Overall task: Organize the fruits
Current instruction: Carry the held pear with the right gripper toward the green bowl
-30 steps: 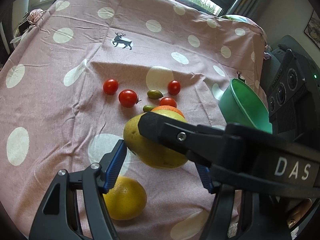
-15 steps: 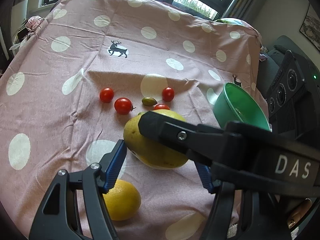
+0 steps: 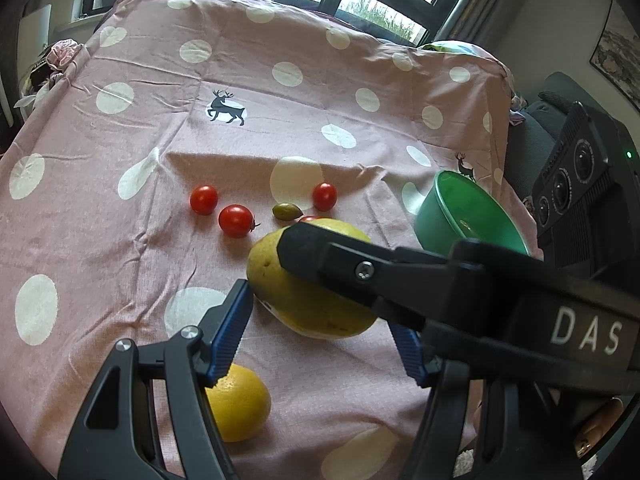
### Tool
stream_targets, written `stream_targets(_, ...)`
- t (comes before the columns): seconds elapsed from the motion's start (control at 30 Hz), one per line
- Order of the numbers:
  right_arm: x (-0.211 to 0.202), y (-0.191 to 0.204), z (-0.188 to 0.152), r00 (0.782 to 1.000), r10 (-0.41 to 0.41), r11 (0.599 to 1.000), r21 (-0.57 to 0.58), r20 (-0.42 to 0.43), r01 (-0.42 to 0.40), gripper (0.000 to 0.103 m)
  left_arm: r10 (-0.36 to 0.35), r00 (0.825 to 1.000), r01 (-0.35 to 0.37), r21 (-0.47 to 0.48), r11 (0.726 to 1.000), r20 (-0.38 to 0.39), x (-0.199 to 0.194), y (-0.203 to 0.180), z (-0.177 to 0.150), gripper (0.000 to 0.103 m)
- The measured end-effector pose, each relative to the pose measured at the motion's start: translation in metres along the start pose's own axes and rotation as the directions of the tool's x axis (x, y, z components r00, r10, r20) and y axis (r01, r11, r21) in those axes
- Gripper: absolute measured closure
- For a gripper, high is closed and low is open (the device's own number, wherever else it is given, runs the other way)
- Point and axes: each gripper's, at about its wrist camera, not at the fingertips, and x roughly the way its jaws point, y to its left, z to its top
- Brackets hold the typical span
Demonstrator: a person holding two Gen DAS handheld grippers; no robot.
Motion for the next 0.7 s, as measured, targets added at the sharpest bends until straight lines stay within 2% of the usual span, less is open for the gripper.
stream_targets(0.7, -0.013, 0.003, 0.003, 0.999, -0.017, 1.0, -0.007, 0.031, 0.017, 0.043, -0.032, 0.999, 0.032, 0.011, 0.999, 0.021, -0.004, -0.008, 0.002, 0.037)
